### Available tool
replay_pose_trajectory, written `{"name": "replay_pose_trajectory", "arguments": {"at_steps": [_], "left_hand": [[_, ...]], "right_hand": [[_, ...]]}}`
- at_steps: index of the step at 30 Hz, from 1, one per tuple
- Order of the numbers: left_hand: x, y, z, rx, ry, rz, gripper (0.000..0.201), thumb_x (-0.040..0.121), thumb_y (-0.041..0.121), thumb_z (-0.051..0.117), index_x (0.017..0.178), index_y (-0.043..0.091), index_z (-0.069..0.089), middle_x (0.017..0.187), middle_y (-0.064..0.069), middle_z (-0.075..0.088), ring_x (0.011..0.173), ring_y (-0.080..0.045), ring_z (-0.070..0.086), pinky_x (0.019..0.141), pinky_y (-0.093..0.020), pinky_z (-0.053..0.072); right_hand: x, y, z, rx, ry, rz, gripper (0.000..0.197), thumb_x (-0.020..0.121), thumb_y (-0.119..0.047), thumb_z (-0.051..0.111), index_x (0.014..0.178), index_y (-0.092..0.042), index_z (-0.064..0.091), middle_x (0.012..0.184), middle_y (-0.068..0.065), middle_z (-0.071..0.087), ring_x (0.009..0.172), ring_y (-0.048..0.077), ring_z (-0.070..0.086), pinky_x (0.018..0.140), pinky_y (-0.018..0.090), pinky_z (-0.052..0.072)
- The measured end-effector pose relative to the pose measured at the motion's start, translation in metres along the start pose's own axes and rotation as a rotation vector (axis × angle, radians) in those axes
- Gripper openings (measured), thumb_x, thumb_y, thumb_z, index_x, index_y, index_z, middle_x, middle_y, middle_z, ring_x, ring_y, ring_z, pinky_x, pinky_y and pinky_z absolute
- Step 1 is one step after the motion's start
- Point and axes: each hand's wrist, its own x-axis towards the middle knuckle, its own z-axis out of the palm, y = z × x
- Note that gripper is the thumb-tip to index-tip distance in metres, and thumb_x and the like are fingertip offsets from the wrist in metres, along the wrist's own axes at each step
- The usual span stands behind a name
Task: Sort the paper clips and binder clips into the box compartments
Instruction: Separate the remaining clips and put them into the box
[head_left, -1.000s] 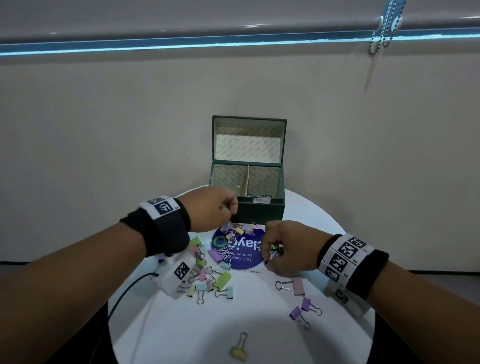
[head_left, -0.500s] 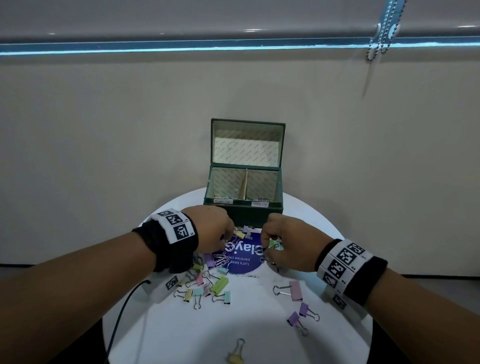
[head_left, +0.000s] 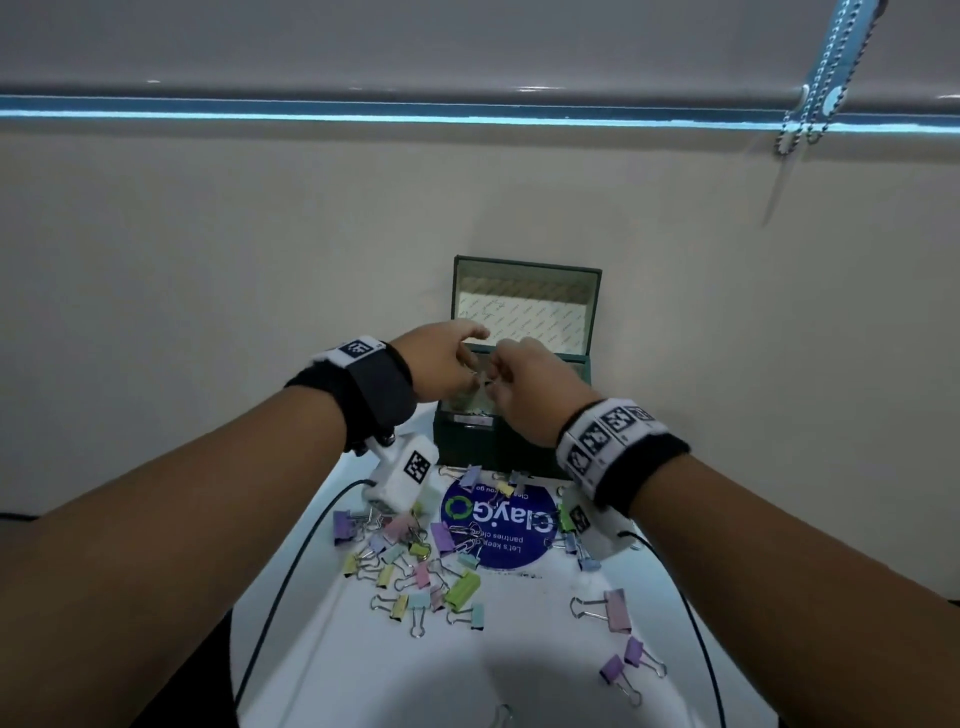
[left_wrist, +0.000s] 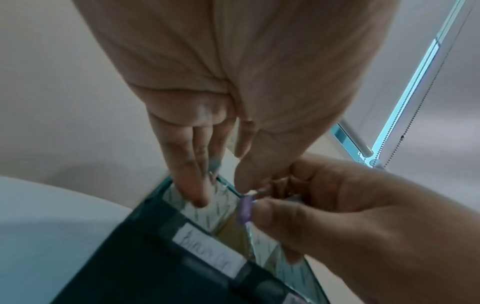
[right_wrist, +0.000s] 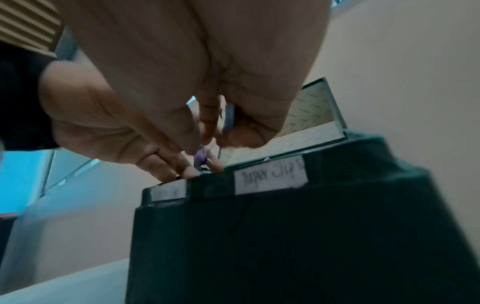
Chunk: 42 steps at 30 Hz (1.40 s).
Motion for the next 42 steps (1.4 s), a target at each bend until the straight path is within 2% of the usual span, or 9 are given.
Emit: {"name": "replay_pose_trajectory", "arguments": {"at_steps": [4, 8, 11, 17, 24, 28, 32, 38, 42], "left_hand": [[-0.009, -0.010, -0.006, 0.107, 0.083, 0.047, 0.067, 0.088, 0.012, 0.065, 0.148, 0.029, 0.039, 0.130, 0.002, 0.061, 0.093, -0.014, 0.064, 0.087, -0.031, 0.052], [-0.043, -0.016, -0.005, 0.256, 0.105, 0.205, 0.019, 0.092, 0.022, 0.061, 0.108, 0.031, 0.066, 0.096, 0.013, 0.064, 0.083, -0.006, 0.060, 0.083, -0.033, 0.054], [-0.066, -0.019, 0.013, 0.418, -0.162, 0.238, 0.022, 0.097, 0.027, 0.055, 0.114, 0.034, 0.067, 0.107, 0.013, 0.066, 0.091, -0.007, 0.059, 0.087, -0.031, 0.051], [-0.072, -0.024, 0.051, 0.579, -0.364, 0.318, 0.050, 0.098, 0.019, 0.050, 0.145, 0.037, 0.045, 0.152, 0.014, 0.041, 0.134, -0.014, 0.044, 0.108, -0.034, 0.041], [-0.077, -0.025, 0.057, 0.644, -0.277, 0.353, 0.037, 0.098, 0.035, 0.051, 0.135, 0.035, 0.057, 0.143, 0.010, 0.049, 0.127, -0.017, 0.044, 0.104, -0.038, 0.042], [-0.084, -0.017, 0.057, 0.696, -0.348, 0.324, 0.036, 0.094, 0.050, 0.054, 0.125, 0.035, 0.064, 0.125, 0.009, 0.053, 0.114, -0.017, 0.044, 0.094, -0.039, 0.047], [-0.091, -0.013, 0.056, 0.732, -0.389, 0.278, 0.037, 0.092, 0.050, 0.057, 0.126, 0.036, 0.062, 0.120, 0.007, 0.053, 0.110, -0.017, 0.043, 0.092, -0.038, 0.047], [-0.096, -0.014, 0.049, 0.573, -0.377, 0.313, 0.036, 0.093, 0.030, 0.059, 0.126, 0.043, 0.059, 0.122, 0.009, 0.051, 0.114, -0.015, 0.040, 0.094, -0.036, 0.045], [-0.100, -0.009, 0.056, 0.664, -0.410, 0.429, 0.040, 0.088, 0.036, 0.067, 0.125, 0.052, 0.059, 0.118, 0.012, 0.049, 0.109, -0.014, 0.039, 0.089, -0.036, 0.046]], "right_hand": [[0.003, -0.002, 0.004, -0.031, -0.081, 0.014, 0.062, 0.091, -0.022, 0.066, 0.147, -0.023, 0.037, 0.142, 0.007, 0.048, 0.125, 0.024, 0.051, 0.100, 0.035, 0.046], [-0.026, 0.010, -0.002, -0.079, 0.078, -0.150, 0.027, 0.092, -0.018, 0.062, 0.118, -0.024, 0.062, 0.120, -0.003, 0.057, 0.112, 0.016, 0.052, 0.100, 0.036, 0.049], [-0.049, 0.016, -0.001, -0.189, -0.101, -0.217, 0.011, 0.095, -0.019, 0.054, 0.095, -0.025, 0.064, 0.095, -0.007, 0.062, 0.085, 0.014, 0.061, 0.079, 0.036, 0.057], [-0.066, 0.016, 0.029, -0.546, -0.493, -0.180, 0.060, 0.088, -0.021, 0.069, 0.144, -0.022, 0.046, 0.134, 0.005, 0.050, 0.118, 0.025, 0.055, 0.096, 0.040, 0.052], [-0.068, 0.011, 0.027, -0.448, -0.518, -0.112, 0.022, 0.090, -0.017, 0.066, 0.110, -0.020, 0.060, 0.114, 0.004, 0.059, 0.103, 0.023, 0.060, 0.084, 0.034, 0.056], [-0.073, 0.011, 0.015, -0.287, -0.480, -0.055, 0.024, 0.088, -0.012, 0.060, 0.108, -0.024, 0.063, 0.111, 0.000, 0.061, 0.102, 0.019, 0.060, 0.082, 0.031, 0.057], [-0.073, 0.021, 0.003, 0.004, -0.345, 0.022, 0.021, 0.090, -0.009, 0.054, 0.096, -0.019, 0.071, 0.086, -0.008, 0.065, 0.072, 0.005, 0.060, 0.061, 0.017, 0.046], [-0.078, 0.024, -0.006, 1.270, -0.212, 0.546, 0.026, 0.093, -0.001, 0.034, 0.093, -0.002, 0.060, 0.091, 0.019, 0.065, 0.088, 0.039, 0.070, 0.056, 0.029, 0.057], [-0.073, 0.020, 0.001, 0.883, -0.304, 0.415, 0.009, 0.092, -0.013, 0.055, 0.087, -0.007, 0.059, 0.073, 0.006, 0.058, 0.056, 0.016, 0.053, 0.049, 0.025, 0.041]]}}
